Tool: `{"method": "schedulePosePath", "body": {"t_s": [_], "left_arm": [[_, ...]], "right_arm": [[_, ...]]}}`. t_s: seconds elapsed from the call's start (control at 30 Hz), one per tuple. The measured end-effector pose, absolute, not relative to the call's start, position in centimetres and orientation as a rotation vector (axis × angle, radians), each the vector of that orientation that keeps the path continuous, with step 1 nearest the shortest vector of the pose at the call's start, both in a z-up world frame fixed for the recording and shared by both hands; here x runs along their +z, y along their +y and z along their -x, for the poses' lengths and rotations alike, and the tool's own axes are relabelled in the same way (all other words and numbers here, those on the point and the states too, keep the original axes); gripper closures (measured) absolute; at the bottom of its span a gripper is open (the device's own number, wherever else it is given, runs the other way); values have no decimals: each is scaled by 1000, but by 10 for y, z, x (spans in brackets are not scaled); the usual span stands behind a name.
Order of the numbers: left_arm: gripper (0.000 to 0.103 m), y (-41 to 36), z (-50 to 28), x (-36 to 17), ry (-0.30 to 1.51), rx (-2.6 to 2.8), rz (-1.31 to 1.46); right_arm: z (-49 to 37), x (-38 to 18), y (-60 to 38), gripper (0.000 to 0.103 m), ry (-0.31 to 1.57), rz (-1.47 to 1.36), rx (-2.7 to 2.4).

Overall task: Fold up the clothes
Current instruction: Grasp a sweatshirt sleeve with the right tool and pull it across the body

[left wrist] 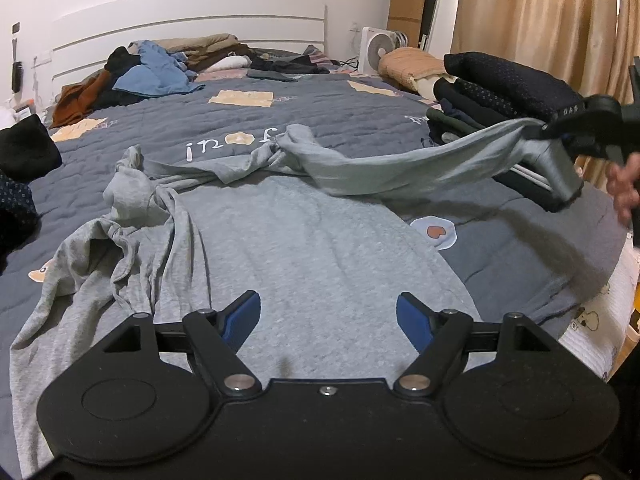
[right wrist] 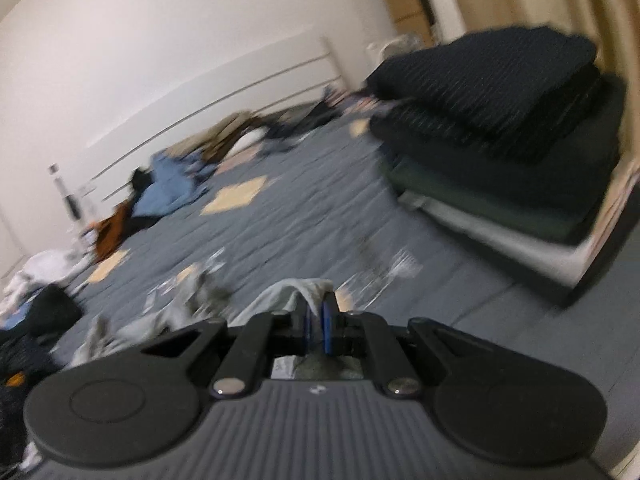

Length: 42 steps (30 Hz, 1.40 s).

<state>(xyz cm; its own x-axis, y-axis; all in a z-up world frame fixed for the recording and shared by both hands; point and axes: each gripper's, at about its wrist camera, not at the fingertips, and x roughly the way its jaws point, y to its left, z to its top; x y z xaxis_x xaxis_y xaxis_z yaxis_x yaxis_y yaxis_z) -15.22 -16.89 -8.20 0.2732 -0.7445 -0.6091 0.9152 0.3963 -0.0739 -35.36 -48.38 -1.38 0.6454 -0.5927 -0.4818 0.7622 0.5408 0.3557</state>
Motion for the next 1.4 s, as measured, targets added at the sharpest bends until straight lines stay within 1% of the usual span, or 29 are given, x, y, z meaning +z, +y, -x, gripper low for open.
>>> {"method": "schedulePosePath", "body": {"t_s": [0.27, 0.37, 0.53, 0.57, 0.63, 0.7, 0.73, 0.8, 0.9, 1.0, 1.1, 1.4], "left_arm": [[29, -173, 148, -85, 633, -1130, -322], [29, -174, 146, -86, 637, -1126, -324], [29, -175, 144, -86, 643, -1123, -320], [29, -176, 144, -86, 644, -1123, -320], [29, -176, 144, -86, 643, -1125, -318], [29, -175, 144, -85, 641, -1127, -315], [29, -174, 144, -84, 639, -1128, -313], [29, -173, 145, -83, 636, -1130, -308], [29, -172, 145, -80, 631, -1132, -299], [29, -172, 147, -78, 626, -1136, -294], [28, -171, 149, -77, 620, -1140, -295], [27, -165, 147, -77, 615, -1121, -301]], "right_arm": [[367, -4, -561, 98, 329, -478, -1034], [364, -12, -579, 98, 345, -428, -1086], [356, -36, -577, 96, 431, -399, -1075], [355, -41, -577, 93, 448, -393, -1073], [352, -50, -576, 93, 483, -382, -1068], [350, -60, -575, 90, 515, -371, -1063], [352, -59, -572, 88, 514, -382, -1063], [356, -59, -565, 80, 512, -404, -1063], [362, -51, -553, 73, 498, -445, -1056], [364, -44, -536, 68, 470, -479, -1018], [363, -42, -519, 65, 461, -519, -965], [342, -55, -453, 63, 491, -622, -750]]}}
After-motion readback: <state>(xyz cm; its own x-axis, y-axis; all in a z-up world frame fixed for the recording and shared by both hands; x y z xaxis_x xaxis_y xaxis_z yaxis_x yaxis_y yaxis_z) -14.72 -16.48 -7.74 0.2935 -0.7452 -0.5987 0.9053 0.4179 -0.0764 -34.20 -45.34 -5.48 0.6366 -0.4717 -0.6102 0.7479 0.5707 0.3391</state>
